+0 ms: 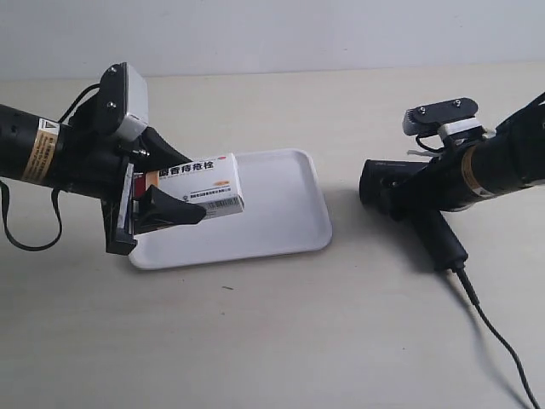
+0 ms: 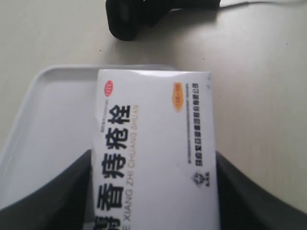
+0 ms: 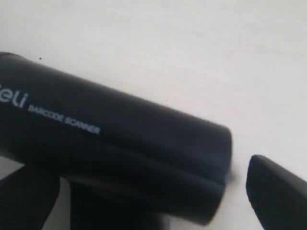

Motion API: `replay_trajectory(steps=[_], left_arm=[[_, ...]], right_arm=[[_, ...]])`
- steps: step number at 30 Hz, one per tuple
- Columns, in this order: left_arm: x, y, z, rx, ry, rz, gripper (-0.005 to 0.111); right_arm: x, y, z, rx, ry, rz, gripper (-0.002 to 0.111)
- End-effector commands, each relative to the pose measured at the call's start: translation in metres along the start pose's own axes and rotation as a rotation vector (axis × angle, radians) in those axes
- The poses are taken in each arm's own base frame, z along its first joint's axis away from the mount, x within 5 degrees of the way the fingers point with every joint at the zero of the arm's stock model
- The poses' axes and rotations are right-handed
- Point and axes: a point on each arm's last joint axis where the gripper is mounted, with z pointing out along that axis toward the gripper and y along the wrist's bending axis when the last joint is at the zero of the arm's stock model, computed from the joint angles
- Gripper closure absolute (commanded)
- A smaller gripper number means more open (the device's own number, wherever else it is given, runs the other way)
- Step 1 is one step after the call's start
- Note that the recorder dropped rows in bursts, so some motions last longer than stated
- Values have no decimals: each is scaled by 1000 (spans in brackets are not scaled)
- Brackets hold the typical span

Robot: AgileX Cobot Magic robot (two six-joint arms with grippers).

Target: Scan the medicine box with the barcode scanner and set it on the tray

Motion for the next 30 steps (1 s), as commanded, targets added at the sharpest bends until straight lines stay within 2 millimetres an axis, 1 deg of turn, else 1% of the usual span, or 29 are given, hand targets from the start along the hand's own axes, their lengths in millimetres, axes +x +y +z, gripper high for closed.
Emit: replay_trajectory(steps=[1, 4, 7, 10, 15, 17, 21, 25, 28, 30], left_arm=[[-1, 3, 0, -16, -1, -9, 107], [3, 4, 3, -16, 9, -14, 107], [13, 8, 12, -25, 10, -30, 107], [19, 13, 18, -27, 22, -41, 107], [18, 19, 20, -33, 26, -36, 107], [18, 21, 21, -40, 28, -39, 107], [18, 22, 22, -42, 23, -42, 107], [17, 22, 22, -41, 22, -42, 107], [17, 22, 22, -42, 21, -43, 107], [17, 22, 22, -42, 21, -43, 107]], right_arm=[[-5, 4, 7, -44, -8, -88, 17], [-7, 3, 6, -34, -14, -106, 40], [-12, 1, -2, -12, -38, -121, 75], [-23, 3, -20, -10, -96, -189, 108], [-38, 5, -53, 15, -185, -369, 108], [-42, 5, -61, 28, -210, -378, 108], [-41, 4, -60, 42, -206, -430, 108], [-39, 5, -55, 24, -192, -426, 108], [-38, 10, -55, -34, -197, -426, 108], [-38, 16, -53, -43, -191, -440, 108]])
